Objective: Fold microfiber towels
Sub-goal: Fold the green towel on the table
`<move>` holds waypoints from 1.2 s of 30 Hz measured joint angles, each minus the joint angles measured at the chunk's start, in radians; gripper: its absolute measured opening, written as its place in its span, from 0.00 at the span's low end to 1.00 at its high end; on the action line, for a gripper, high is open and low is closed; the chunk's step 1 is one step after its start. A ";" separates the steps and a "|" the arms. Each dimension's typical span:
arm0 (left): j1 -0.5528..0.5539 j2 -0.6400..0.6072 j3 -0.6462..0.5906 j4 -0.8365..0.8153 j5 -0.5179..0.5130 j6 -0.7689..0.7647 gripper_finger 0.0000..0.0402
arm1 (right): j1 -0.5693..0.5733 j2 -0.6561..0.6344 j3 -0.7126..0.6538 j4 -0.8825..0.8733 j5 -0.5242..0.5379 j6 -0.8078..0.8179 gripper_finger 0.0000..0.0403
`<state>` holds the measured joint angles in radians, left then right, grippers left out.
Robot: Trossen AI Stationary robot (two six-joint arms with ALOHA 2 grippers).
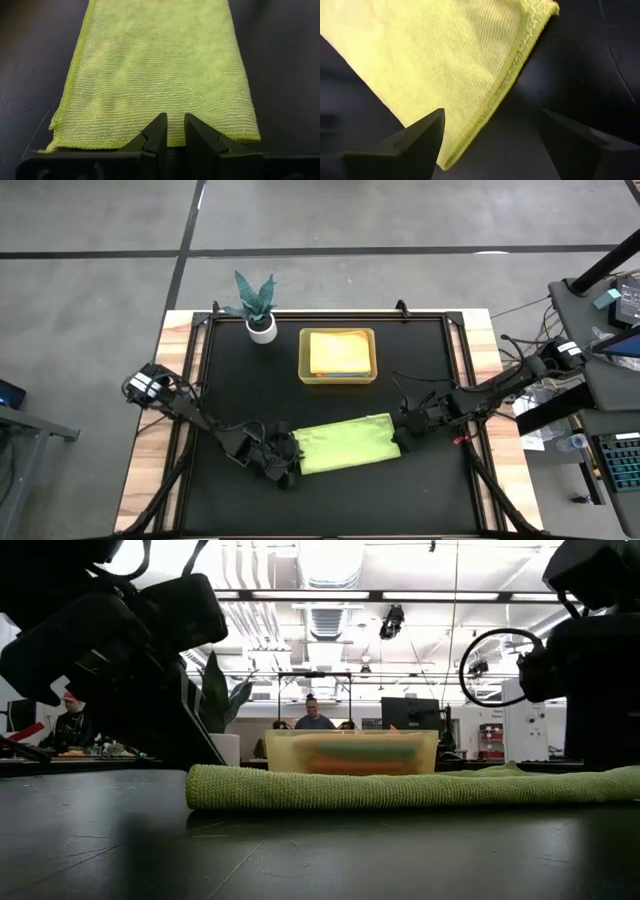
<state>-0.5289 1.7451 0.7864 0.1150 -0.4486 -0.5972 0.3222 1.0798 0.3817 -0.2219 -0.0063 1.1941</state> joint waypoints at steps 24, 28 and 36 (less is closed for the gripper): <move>0.008 0.000 -0.004 0.004 -0.091 0.000 0.13 | 0.000 0.273 -0.058 0.614 0.121 -0.087 0.73; 0.008 0.000 -0.004 0.015 -0.091 0.000 0.13 | 0.000 0.326 -0.057 0.686 0.125 -0.110 0.64; 0.009 0.000 -0.003 0.034 -0.151 0.000 0.13 | 0.001 0.330 -0.037 0.683 0.145 -0.169 0.32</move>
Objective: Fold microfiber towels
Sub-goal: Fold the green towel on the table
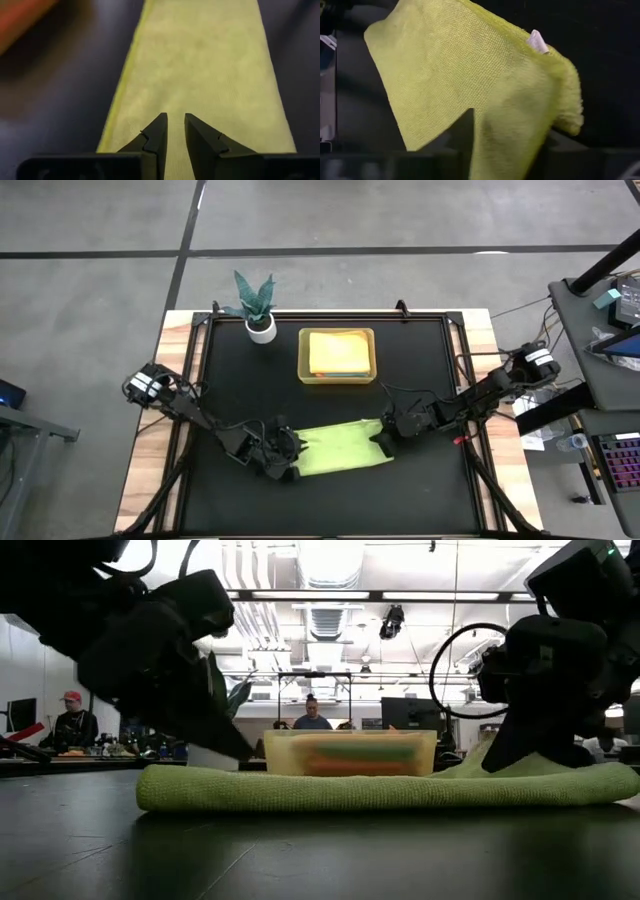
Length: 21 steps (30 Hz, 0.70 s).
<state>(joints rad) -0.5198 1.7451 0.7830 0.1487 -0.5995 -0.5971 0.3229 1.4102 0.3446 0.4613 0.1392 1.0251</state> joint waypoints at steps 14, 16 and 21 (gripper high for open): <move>-0.040 -0.063 0.004 -0.026 0.071 -0.001 0.13 | -0.001 -0.122 0.003 -0.132 0.011 -0.037 0.03; -0.062 -0.062 0.001 -0.034 0.127 -0.002 0.13 | -0.001 -0.155 0.007 -0.201 0.011 -0.022 0.03; -0.095 -0.030 -0.003 -0.037 0.137 -0.052 0.13 | -0.001 -0.219 0.092 -0.476 0.028 -0.016 0.03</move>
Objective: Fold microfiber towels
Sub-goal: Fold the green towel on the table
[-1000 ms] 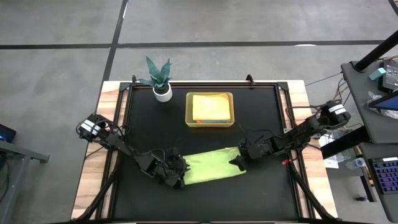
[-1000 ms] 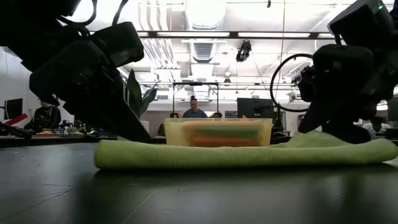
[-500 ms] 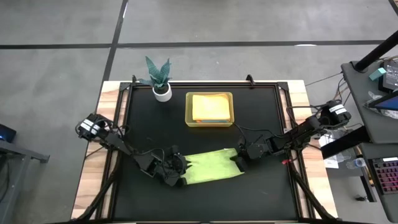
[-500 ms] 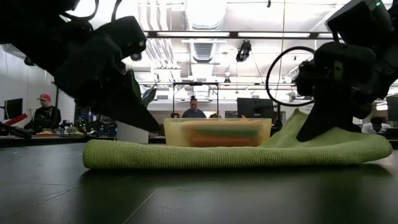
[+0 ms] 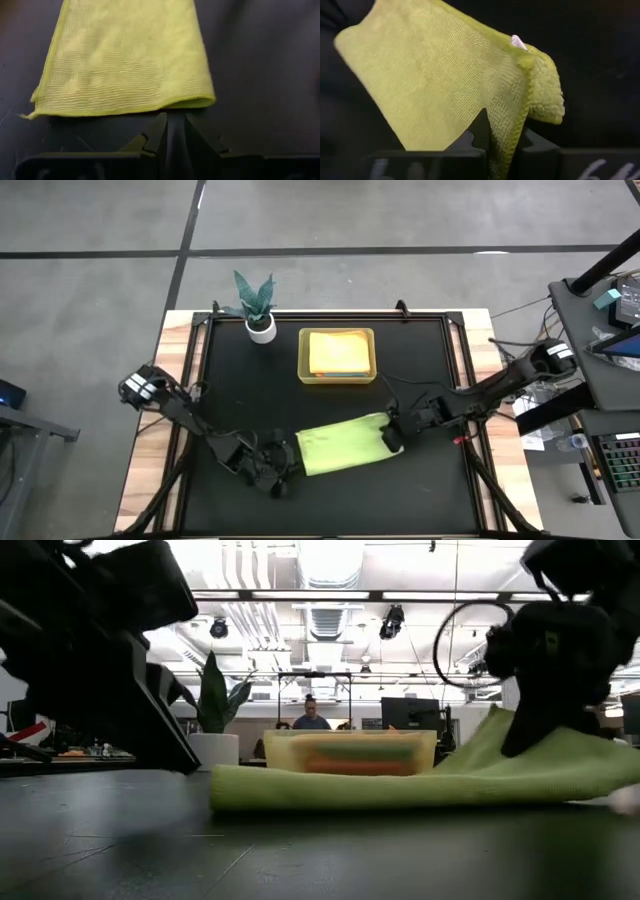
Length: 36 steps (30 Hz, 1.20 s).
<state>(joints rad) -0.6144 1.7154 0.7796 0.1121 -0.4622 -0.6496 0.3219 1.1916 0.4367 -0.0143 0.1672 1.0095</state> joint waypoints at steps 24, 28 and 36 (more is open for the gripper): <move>0.052 0.171 0.006 0.222 -0.106 0.034 0.13 | -0.013 0.471 0.659 -0.314 0.061 -0.264 0.03; 0.052 0.171 0.006 0.222 -0.105 0.034 0.13 | -0.015 0.585 0.782 -0.340 0.062 -0.325 0.03; 0.052 0.171 0.005 0.222 -0.104 0.028 0.13 | -0.020 0.705 0.921 -0.358 0.063 -0.400 0.03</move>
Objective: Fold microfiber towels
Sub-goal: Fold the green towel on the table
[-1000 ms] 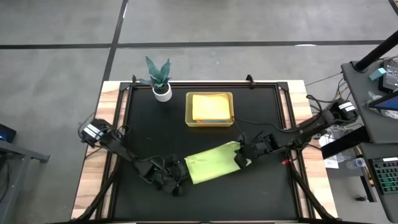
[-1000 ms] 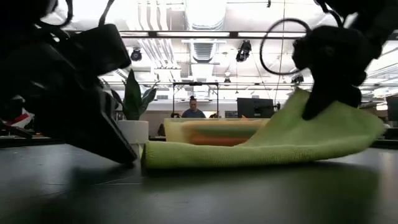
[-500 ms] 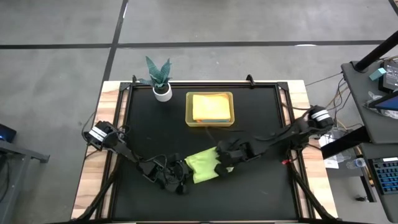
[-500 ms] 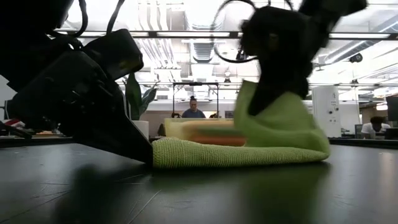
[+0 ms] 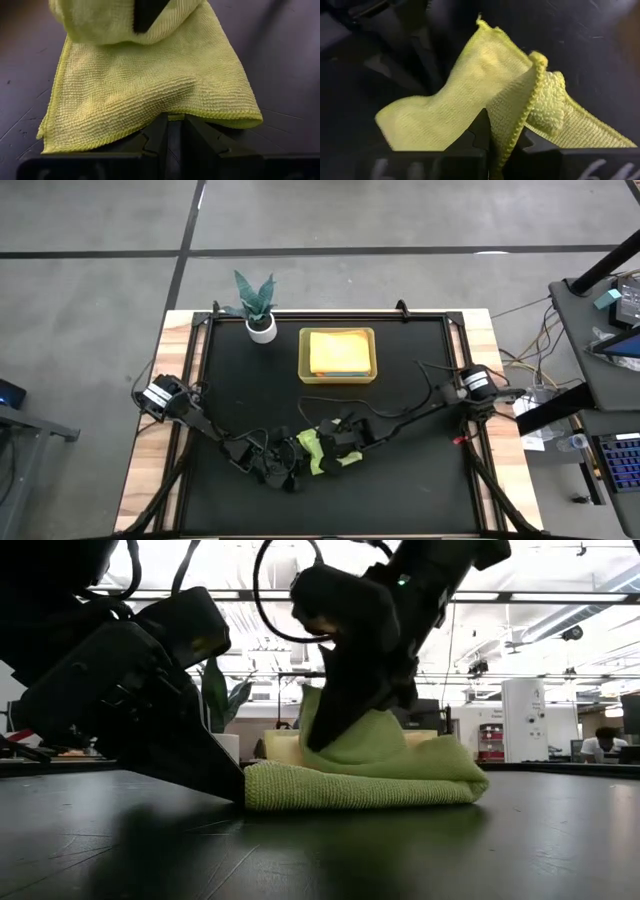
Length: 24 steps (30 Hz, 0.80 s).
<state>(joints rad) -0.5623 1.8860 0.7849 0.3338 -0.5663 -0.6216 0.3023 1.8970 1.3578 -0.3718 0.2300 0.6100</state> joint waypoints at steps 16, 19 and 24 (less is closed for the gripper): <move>0.000 0.000 0.000 0.000 0.000 0.000 0.13 | -0.006 0.011 0.006 0.021 0.002 -0.015 0.36; 0.000 0.000 0.000 0.000 0.000 0.000 0.13 | -0.001 0.009 0.007 0.017 -0.001 -0.024 0.43; 0.000 0.000 0.000 0.000 0.000 0.000 0.13 | 0.001 0.008 0.010 0.008 -0.002 -0.030 0.50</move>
<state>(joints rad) -0.5625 1.8858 0.7849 0.3339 -0.5659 -0.6217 0.3031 1.9045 1.3678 -0.3639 0.2276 0.5802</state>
